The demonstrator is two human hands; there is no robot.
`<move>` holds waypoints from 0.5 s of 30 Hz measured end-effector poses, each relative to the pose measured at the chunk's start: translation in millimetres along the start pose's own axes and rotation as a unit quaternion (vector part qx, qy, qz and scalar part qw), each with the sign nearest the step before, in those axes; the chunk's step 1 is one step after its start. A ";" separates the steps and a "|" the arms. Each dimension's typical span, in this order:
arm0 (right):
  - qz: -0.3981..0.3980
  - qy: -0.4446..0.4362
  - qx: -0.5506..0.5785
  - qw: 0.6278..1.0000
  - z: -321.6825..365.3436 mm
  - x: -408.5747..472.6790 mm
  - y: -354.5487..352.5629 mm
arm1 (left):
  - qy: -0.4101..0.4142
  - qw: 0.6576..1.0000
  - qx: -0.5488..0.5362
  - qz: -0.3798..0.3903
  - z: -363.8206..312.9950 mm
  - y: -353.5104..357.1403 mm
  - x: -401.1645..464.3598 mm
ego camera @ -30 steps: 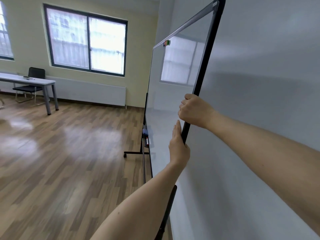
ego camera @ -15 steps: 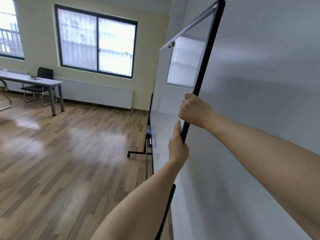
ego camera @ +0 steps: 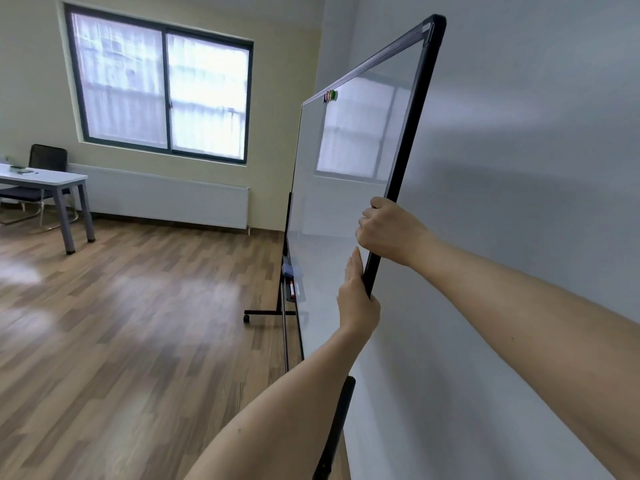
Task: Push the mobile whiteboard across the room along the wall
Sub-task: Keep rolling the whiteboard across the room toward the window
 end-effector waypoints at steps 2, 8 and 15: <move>0.010 0.000 0.003 1.000 0.1 27.8 13.0 | 0.000 1.000 -0.002 0.005 11.6 -0.4 29.6; 0.025 0.013 0.015 0.999 -3.6 89.0 47.4 | 0.003 1.000 -0.011 0.020 36.5 -1.2 98.7; 0.012 0.022 0.018 1.000 -1.2 166.8 89.7 | 0.016 0.999 -0.024 0.020 67.4 -0.9 180.2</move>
Point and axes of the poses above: each hand's wrist, its own x-axis towards the middle knuckle, its own y-axis out of the palm, z = x × y, the point moved 6 cm from there along x, towards the middle knuckle, and after that the axes turned 5 degrees about -x, right-handed, at the moved point
